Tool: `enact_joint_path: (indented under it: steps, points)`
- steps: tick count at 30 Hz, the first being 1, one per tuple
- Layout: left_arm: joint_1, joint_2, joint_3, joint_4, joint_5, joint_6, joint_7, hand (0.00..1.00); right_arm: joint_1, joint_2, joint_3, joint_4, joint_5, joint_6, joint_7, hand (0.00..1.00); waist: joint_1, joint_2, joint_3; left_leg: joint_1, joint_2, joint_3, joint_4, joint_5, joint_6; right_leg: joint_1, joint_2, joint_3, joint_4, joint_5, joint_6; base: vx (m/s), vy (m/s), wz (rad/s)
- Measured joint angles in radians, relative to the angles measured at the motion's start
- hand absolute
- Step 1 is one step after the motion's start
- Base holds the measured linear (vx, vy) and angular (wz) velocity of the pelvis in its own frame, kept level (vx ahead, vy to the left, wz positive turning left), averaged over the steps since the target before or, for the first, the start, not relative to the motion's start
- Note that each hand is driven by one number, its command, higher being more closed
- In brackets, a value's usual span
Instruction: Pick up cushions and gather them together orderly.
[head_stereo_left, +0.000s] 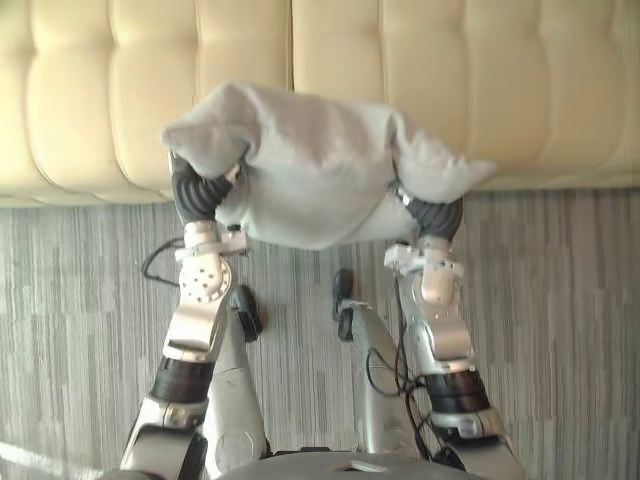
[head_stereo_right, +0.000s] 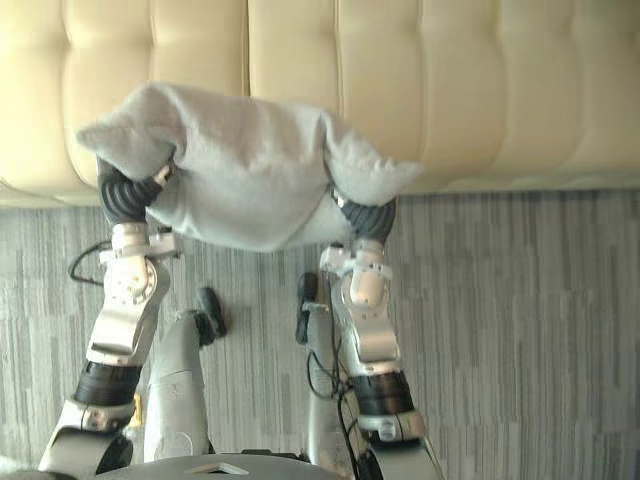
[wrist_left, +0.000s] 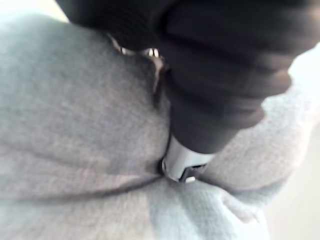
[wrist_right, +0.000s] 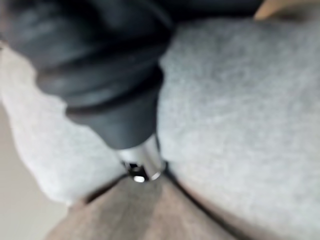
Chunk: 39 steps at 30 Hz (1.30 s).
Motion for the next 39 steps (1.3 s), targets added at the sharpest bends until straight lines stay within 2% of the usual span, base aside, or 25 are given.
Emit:
enact_joint_path:
  steps: [3,4,6,8,9,10,12,16,19,21,23,25,26,27,28,29,31,32,33,34,35,36,37,38,39]
  points:
    - [0.134,0.000,-0.018,-0.002,-0.001,0.000,-0.064,1.00,0.148,0.004,0.002,-0.004,0.000,0.001,0.065,1.00,0.001,-0.007,-0.085,0.127,-0.005,0.009,-0.056,-0.011,-0.002,0.132,0.012,-0.007,-0.083,0.001,0.005,0.17,0.039,-0.01]
    - [0.150,0.000,-0.018,-0.002,0.000,0.000,-0.070,1.00,0.165,0.007,0.002,-0.004,0.000,0.002,0.077,1.00,0.002,-0.011,-0.093,0.152,-0.006,0.013,-0.068,-0.012,-0.003,0.157,0.013,-0.007,-0.098,0.002,0.006,0.13,0.034,-0.05]
    - [0.214,-0.004,-0.019,-0.002,0.000,0.000,-0.091,1.00,0.223,0.012,0.006,-0.004,-0.001,0.005,0.103,1.00,0.002,-0.018,-0.147,0.232,-0.010,0.033,-0.121,-0.012,-0.004,0.237,0.016,-0.007,-0.169,0.007,0.005,0.15,0.029,-0.12]
    - [0.252,-0.013,-0.019,-0.002,-0.001,0.000,-0.106,1.00,0.251,0.012,0.005,-0.004,-0.002,0.006,0.122,1.00,0.001,-0.018,-0.177,0.294,-0.013,0.047,-0.159,-0.011,-0.006,0.304,0.023,-0.004,-0.229,0.031,0.008,0.14,0.030,-0.14]
    - [0.279,-0.019,-0.019,-0.001,-0.001,-0.002,-0.113,1.00,0.266,0.012,0.004,-0.004,-0.002,0.006,0.128,1.00,0.001,-0.018,-0.219,0.313,-0.018,0.052,-0.184,-0.010,-0.007,0.329,0.028,0.004,-0.278,0.051,0.014,0.12,0.035,-0.20]
    - [0.286,-0.022,-0.019,0.002,-0.004,-0.004,-0.115,1.00,0.265,0.012,0.001,-0.004,-0.004,0.007,0.131,1.00,0.002,-0.017,-0.234,0.331,-0.023,0.049,-0.199,-0.008,-0.007,0.350,0.032,0.011,-0.312,0.069,0.018,0.14,0.053,-0.24]
    - [0.290,-0.031,-0.016,0.037,-0.021,-0.008,-0.134,1.00,0.263,0.011,-0.017,0.009,-0.011,0.011,0.154,1.00,-0.002,-0.017,-0.248,0.386,-0.049,0.027,-0.248,-0.004,-0.005,0.427,0.032,0.022,-0.413,0.114,0.025,0.11,0.060,-0.16]
    - [0.319,-0.032,-0.007,0.079,-0.030,-0.008,-0.143,1.00,0.258,0.012,-0.019,0.046,-0.010,0.023,0.177,1.00,0.000,-0.023,-0.266,0.446,-0.078,0.025,-0.295,-0.003,-0.003,0.502,0.026,0.069,-0.524,0.180,0.034,0.09,0.068,-0.26]
    - [0.349,-0.032,-0.003,0.081,-0.029,-0.007,-0.162,1.00,0.262,0.012,-0.021,0.098,-0.008,0.025,0.203,1.00,-0.001,-0.024,-0.271,0.452,-0.087,0.027,-0.294,-0.013,0.002,0.507,0.023,0.093,-0.543,0.200,0.035,0.01,0.051,-0.21]
    - [0.369,-0.032,0.000,0.082,-0.029,-0.007,-0.176,1.00,0.263,0.011,-0.020,0.129,-0.007,0.025,0.214,1.00,0.001,-0.024,-0.271,0.454,-0.086,0.023,-0.271,-0.031,0.004,0.504,0.024,0.098,-0.527,0.198,0.036,-0.05,0.038,-0.22]
    - [0.401,-0.033,0.007,0.085,-0.029,-0.007,-0.187,1.00,0.270,0.010,-0.019,0.139,-0.007,0.026,0.235,1.00,0.009,-0.023,-0.268,0.445,-0.089,0.014,-0.206,-0.092,0.011,0.455,0.022,0.122,-0.405,0.133,0.033,-0.12,0.108,-0.30]
    - [0.411,-0.032,0.010,0.091,-0.028,-0.005,-0.200,1.00,0.283,0.010,-0.016,0.140,-0.007,0.026,0.237,1.00,0.002,-0.027,-0.254,0.446,-0.103,-0.009,-0.168,-0.121,0.023,0.427,0.009,0.119,-0.295,0.084,0.029,-0.12,0.115,-0.01]
    - [0.421,-0.030,0.020,0.092,-0.028,-0.004,-0.203,1.00,0.284,0.011,-0.008,0.156,-0.005,0.025,0.239,1.00,0.002,-0.037,-0.245,0.444,-0.108,-0.014,-0.156,-0.130,0.036,0.384,-0.007,0.083,-0.188,0.078,0.015,-0.15,0.083,0.08]
    - [0.429,-0.023,0.028,0.092,-0.026,0.003,-0.204,1.00,0.283,0.012,0.001,0.185,0.001,0.025,0.245,1.00,0.001,-0.033,-0.238,0.444,-0.110,-0.023,-0.161,-0.128,0.045,0.343,-0.022,0.032,-0.124,0.095,-0.014,-0.14,0.050,0.09]
    - [0.430,-0.017,0.028,0.092,-0.025,0.004,-0.204,1.00,0.283,0.015,0.004,0.197,0.002,0.025,0.248,1.00,-0.001,-0.032,-0.236,0.444,-0.109,-0.029,-0.165,-0.125,0.050,0.334,-0.025,0.013,-0.118,0.094,-0.025,-0.06,-0.009,0.21]
    - [0.428,0.004,0.030,0.092,-0.026,0.004,-0.201,1.00,0.281,0.014,0.009,0.213,0.002,0.026,0.256,1.00,0.005,-0.045,-0.231,0.446,-0.111,-0.032,-0.194,-0.115,0.066,0.330,-0.032,-0.021,-0.144,0.047,-0.033,0.01,-0.073,0.21]
    - [0.428,0.010,0.045,0.096,-0.026,0.004,-0.196,1.00,0.267,0.013,0.016,0.221,0.005,0.026,0.274,1.00,0.011,-0.044,-0.228,0.445,-0.111,-0.044,-0.255,-0.105,0.083,0.324,-0.015,-0.064,-0.277,0.045,-0.014,0.04,-0.129,0.16]
    - [0.426,0.010,0.046,0.097,-0.026,0.004,-0.195,1.00,0.258,0.011,0.016,0.228,0.015,0.026,0.274,1.00,0.007,-0.041,-0.226,0.447,-0.114,-0.056,-0.284,-0.096,0.073,0.324,-0.011,-0.065,-0.346,0.067,-0.005,0.04,-0.134,0.30]
    - [0.421,0.010,0.043,0.097,-0.025,0.003,-0.195,1.00,0.251,0.010,0.014,0.234,0.023,0.026,0.274,1.00,-0.004,-0.058,-0.229,0.458,-0.130,-0.086,-0.328,-0.074,0.045,0.327,-0.018,-0.048,-0.429,0.093,0.003,0.10,-0.191,0.55]
    - [0.414,0.010,0.039,0.104,-0.024,0.003,-0.196,1.00,0.252,0.009,0.005,0.234,0.023,0.026,0.275,1.00,-0.016,-0.062,-0.222,0.470,-0.149,-0.123,-0.346,-0.064,0.023,0.334,-0.036,-0.047,-0.452,0.123,0.013,0.19,-0.246,0.59]
    - [0.401,0.006,0.027,0.124,-0.023,0.003,-0.196,1.00,0.254,0.007,-0.004,0.234,0.023,0.027,0.275,1.00,-0.017,-0.047,-0.215,0.484,-0.147,-0.159,-0.352,-0.062,0.006,0.338,-0.024,-0.047,-0.422,0.170,-0.002,0.29,-0.289,0.49]
    - [0.392,-0.005,0.015,0.140,-0.022,0.004,-0.198,1.00,0.254,-0.004,-0.009,0.234,0.032,0.027,0.275,1.00,-0.019,-0.010,-0.223,0.488,-0.118,-0.199,-0.363,-0.065,-0.022,0.316,0.004,-0.070,-0.358,0.149,-0.026,0.27,-0.224,0.23]
    - [0.392,-0.012,0.014,0.141,-0.022,0.003,-0.199,1.00,0.254,-0.012,-0.008,0.231,0.035,0.027,0.275,1.00,-0.020,0.001,-0.228,0.491,-0.101,-0.202,-0.375,-0.062,-0.027,0.308,0.015,-0.082,-0.337,0.126,-0.033,0.40,-0.277,0.29]
    - [0.384,-0.024,0.006,0.141,-0.023,0.002,-0.199,1.00,0.258,-0.032,-0.007,0.215,0.043,0.027,0.276,1.00,-0.027,0.017,-0.234,0.491,-0.069,-0.225,-0.375,-0.043,-0.058,0.302,0.040,-0.120,-0.300,0.078,-0.046,0.36,-0.228,0.24]
    - [0.379,-0.031,0.004,0.143,-0.024,0.002,-0.199,1.00,0.260,-0.035,-0.008,0.206,0.046,0.027,0.275,1.00,-0.028,0.017,-0.235,0.480,-0.056,-0.228,-0.348,-0.038,-0.064,0.305,0.049,-0.131,-0.290,0.065,-0.056,0.45,-0.283,0.41]
